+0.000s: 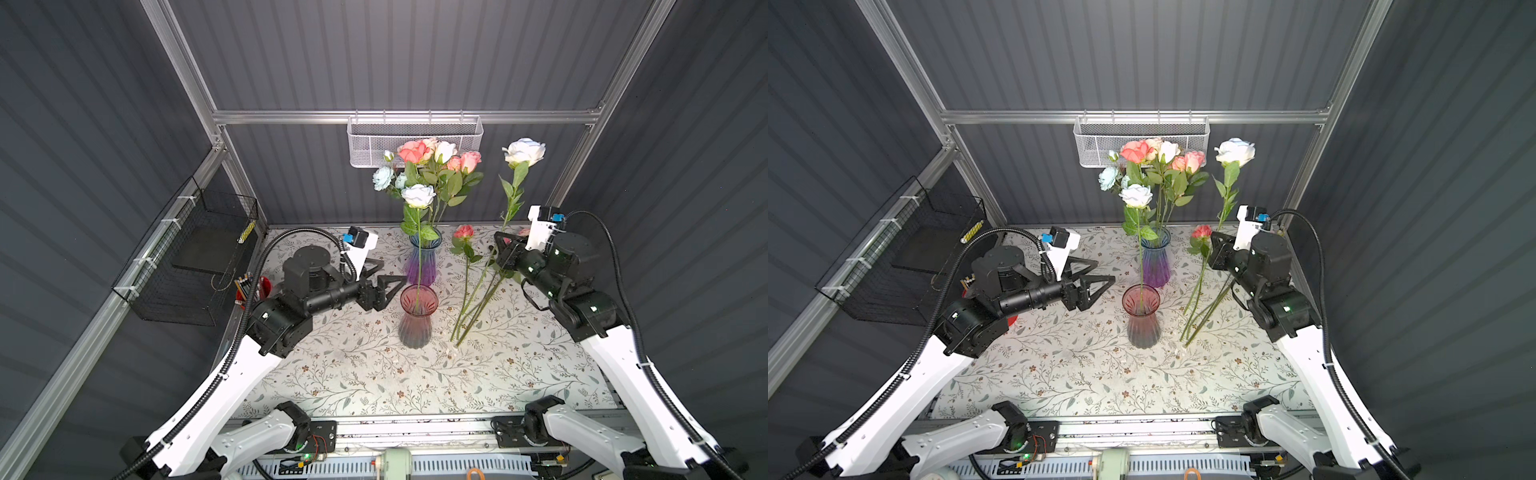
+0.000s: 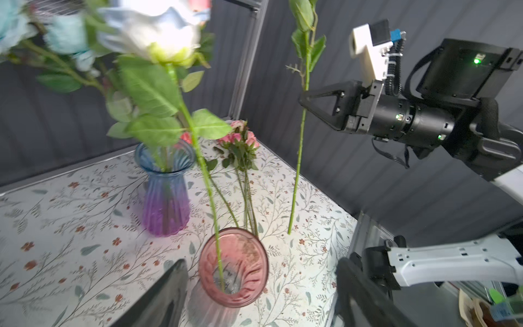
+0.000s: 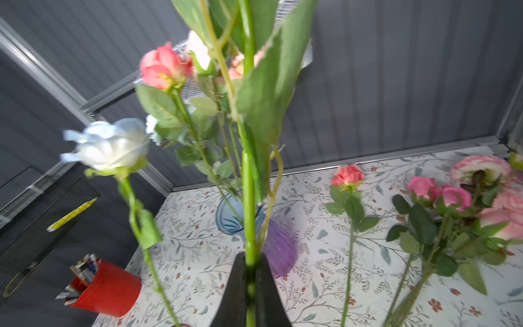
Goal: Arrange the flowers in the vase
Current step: 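Carry the white rose toward the pink-gray vase while left gripper reaches for its stem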
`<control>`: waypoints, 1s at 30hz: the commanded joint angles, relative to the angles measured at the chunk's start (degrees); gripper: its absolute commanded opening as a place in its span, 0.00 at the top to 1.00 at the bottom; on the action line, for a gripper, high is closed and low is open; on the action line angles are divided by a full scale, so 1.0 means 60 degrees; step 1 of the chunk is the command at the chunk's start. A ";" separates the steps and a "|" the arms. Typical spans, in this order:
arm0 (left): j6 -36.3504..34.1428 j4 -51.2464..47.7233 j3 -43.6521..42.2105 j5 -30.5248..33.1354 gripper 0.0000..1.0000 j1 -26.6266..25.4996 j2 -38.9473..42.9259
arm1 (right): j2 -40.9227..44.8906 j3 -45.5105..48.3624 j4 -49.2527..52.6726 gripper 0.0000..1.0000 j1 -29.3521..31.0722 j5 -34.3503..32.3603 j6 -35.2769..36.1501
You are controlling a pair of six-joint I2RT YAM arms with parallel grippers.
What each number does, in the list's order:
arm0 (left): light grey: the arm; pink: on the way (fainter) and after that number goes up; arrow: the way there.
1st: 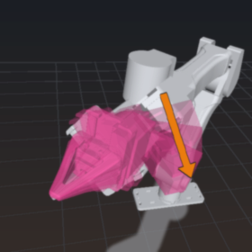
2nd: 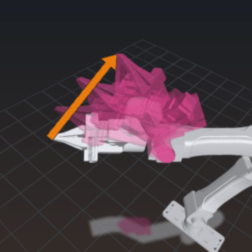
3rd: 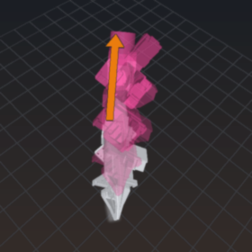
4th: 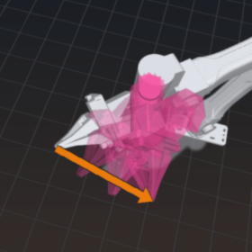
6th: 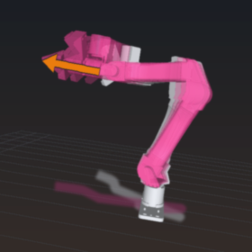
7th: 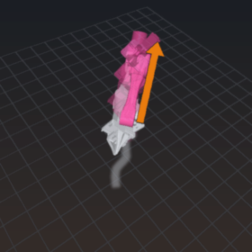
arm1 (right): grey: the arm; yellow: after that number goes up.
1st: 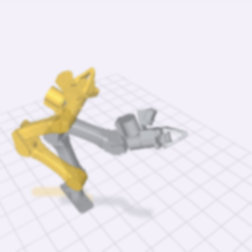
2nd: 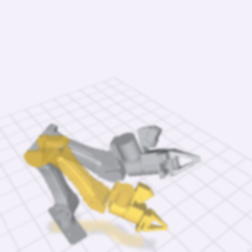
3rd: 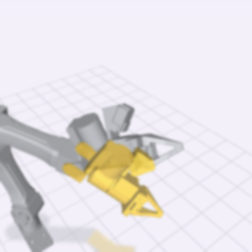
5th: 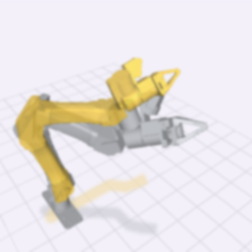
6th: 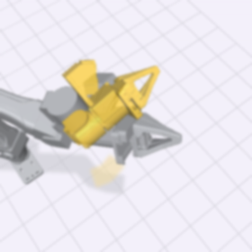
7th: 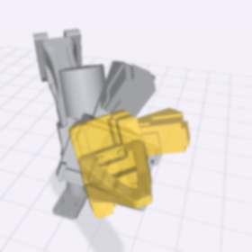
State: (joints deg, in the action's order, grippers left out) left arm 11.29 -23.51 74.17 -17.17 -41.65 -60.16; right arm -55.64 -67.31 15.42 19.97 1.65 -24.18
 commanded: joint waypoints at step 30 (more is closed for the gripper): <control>-0.0197 0.1633 0.2591 -0.0567 0.88 -0.2262 -0.4505 | 0.1158 0.1019 -0.1479 0.97 0.2649 0.0514 -0.0836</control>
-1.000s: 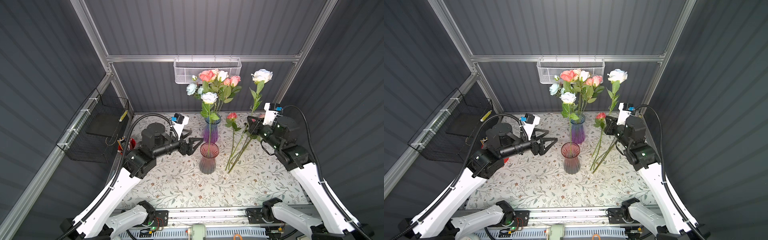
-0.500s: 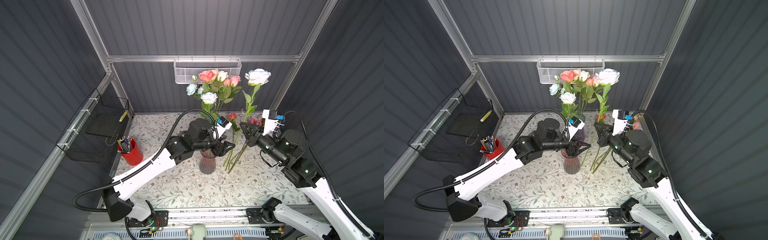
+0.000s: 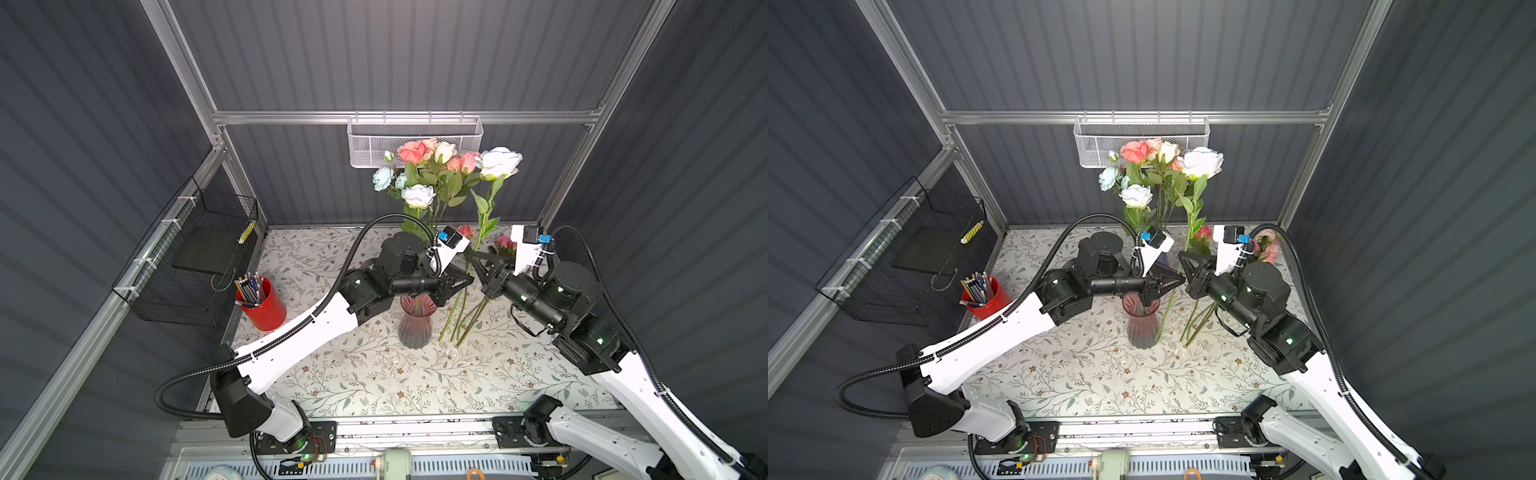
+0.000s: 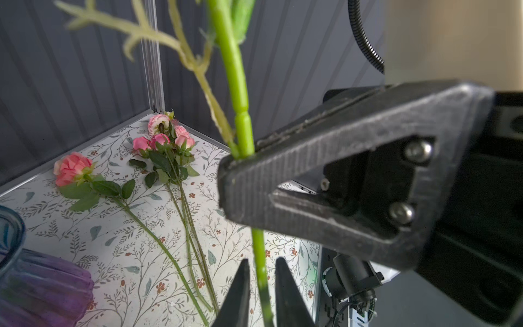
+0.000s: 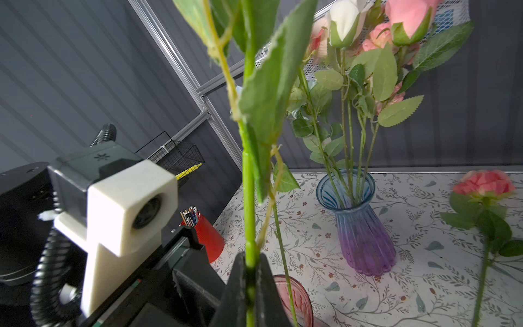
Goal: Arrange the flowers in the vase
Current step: 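Carry the white rose toward the pink-gray vase while left gripper reaches for its stem, then close the left gripper on the stem while right gripper opens and draws back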
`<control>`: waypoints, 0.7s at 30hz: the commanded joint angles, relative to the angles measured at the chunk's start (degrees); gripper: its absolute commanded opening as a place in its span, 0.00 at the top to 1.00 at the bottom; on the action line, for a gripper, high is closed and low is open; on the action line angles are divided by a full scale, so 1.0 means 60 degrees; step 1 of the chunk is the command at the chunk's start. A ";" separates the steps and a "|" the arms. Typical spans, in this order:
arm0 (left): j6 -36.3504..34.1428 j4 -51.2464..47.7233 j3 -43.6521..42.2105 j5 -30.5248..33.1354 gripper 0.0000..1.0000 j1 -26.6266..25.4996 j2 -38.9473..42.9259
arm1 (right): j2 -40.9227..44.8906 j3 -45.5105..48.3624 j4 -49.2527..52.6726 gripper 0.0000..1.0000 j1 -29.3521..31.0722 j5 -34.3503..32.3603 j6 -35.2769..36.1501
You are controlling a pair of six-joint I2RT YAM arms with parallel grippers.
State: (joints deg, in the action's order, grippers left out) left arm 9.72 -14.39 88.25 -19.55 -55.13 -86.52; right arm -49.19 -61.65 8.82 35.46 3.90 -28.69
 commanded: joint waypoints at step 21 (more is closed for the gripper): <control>-0.1493 0.1832 -0.1061 0.4650 1.00 -0.0011 0.1654 | 0.1432 0.0260 0.0515 0.38 0.0129 -0.1398 0.0786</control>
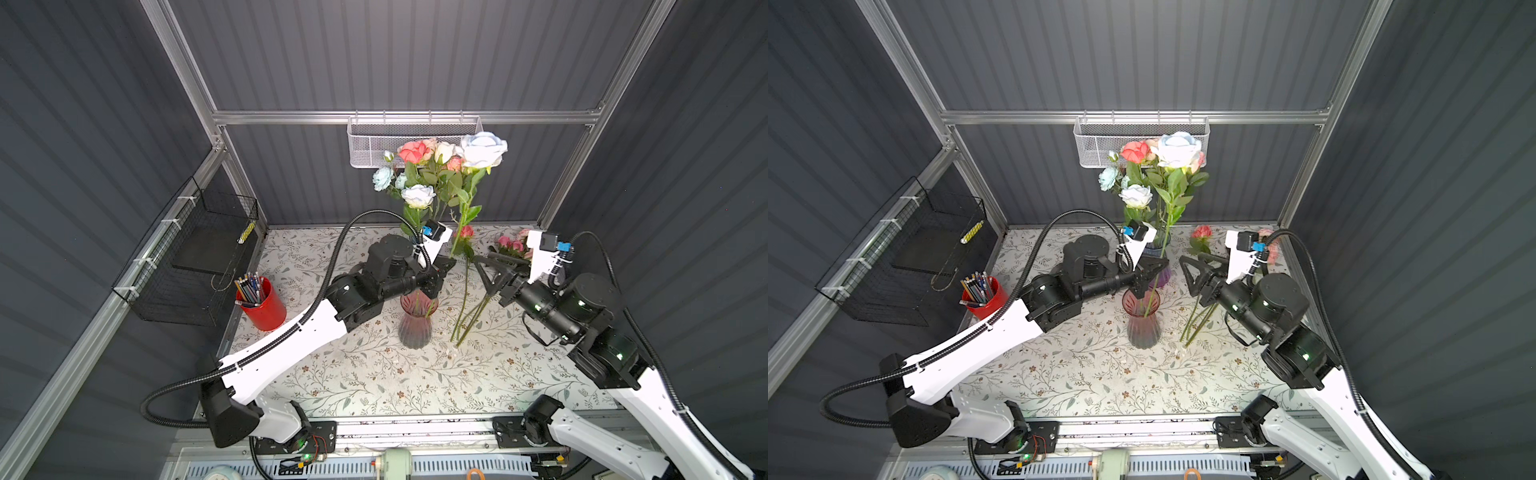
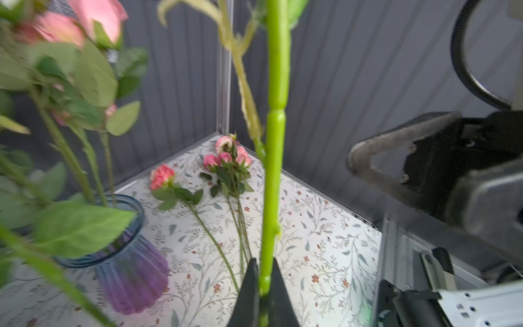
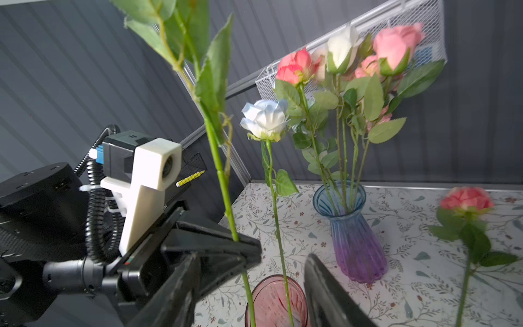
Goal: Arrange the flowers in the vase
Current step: 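Close the left gripper on the stem while right gripper opens and draws back, then lower the white rose stem into the pink-gray vase with the left gripper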
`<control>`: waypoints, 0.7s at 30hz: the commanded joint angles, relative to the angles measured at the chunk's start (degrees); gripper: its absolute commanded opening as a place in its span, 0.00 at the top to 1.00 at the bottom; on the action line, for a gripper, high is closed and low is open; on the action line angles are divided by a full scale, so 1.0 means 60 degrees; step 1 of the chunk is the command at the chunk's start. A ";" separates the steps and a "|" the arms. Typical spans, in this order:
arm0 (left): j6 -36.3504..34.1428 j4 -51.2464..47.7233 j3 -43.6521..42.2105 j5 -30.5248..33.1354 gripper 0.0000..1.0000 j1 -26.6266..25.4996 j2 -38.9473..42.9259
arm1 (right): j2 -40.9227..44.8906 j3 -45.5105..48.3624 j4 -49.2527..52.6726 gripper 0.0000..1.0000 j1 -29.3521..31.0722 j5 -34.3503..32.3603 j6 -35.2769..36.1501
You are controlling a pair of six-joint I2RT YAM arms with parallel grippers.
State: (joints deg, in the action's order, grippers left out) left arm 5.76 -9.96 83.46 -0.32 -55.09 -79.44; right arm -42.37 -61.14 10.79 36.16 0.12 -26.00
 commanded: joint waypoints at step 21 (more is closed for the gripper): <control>0.0047 0.3012 -0.3278 0.2425 1.00 -0.0007 0.0086 | 0.0671 0.0731 0.0985 0.36 0.0009 -0.1617 0.0759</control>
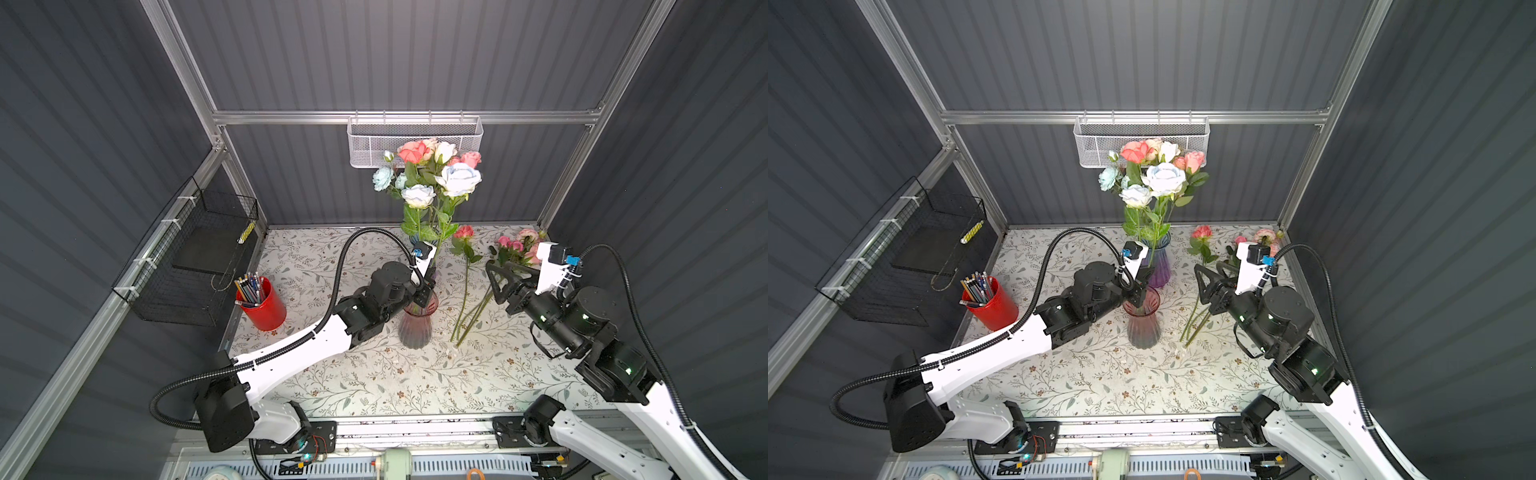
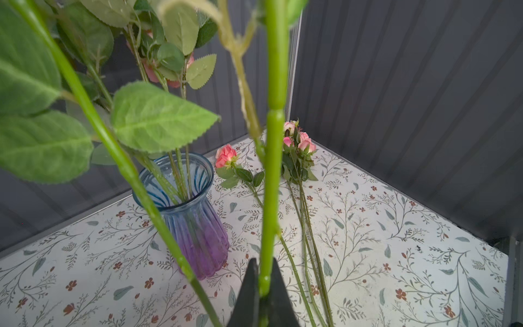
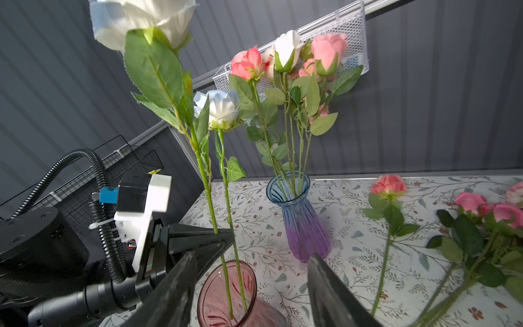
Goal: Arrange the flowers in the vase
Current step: 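Lower the white rose stem into the pink-gray vase with the left gripper, then open the left gripper and draw it back while right gripper reaches to the bunch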
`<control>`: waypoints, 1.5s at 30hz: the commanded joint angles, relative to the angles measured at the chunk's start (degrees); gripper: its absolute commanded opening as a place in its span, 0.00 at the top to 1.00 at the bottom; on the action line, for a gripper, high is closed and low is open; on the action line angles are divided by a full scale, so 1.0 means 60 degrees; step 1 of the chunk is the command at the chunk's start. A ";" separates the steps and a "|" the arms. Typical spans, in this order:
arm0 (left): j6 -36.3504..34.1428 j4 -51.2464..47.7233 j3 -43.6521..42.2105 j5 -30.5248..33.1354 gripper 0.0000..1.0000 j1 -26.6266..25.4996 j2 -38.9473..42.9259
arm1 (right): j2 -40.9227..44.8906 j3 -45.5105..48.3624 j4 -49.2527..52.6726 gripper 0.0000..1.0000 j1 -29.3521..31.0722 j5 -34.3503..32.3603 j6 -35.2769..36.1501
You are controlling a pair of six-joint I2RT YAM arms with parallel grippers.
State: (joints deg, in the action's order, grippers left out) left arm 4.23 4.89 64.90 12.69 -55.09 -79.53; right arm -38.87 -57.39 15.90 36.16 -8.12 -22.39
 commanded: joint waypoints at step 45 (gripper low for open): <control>0.3813 -0.4077 -0.3285 0.5848 0.13 0.0259 0.6366 | -0.5470 -0.0831 0.1793 0.37 -0.3790 0.1086 -0.0740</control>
State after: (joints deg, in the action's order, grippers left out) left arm 18.22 -14.57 48.56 40.66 -54.04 -45.34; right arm -65.54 -59.90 23.55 14.61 -6.59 -26.06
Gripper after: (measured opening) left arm 0.861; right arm 0.636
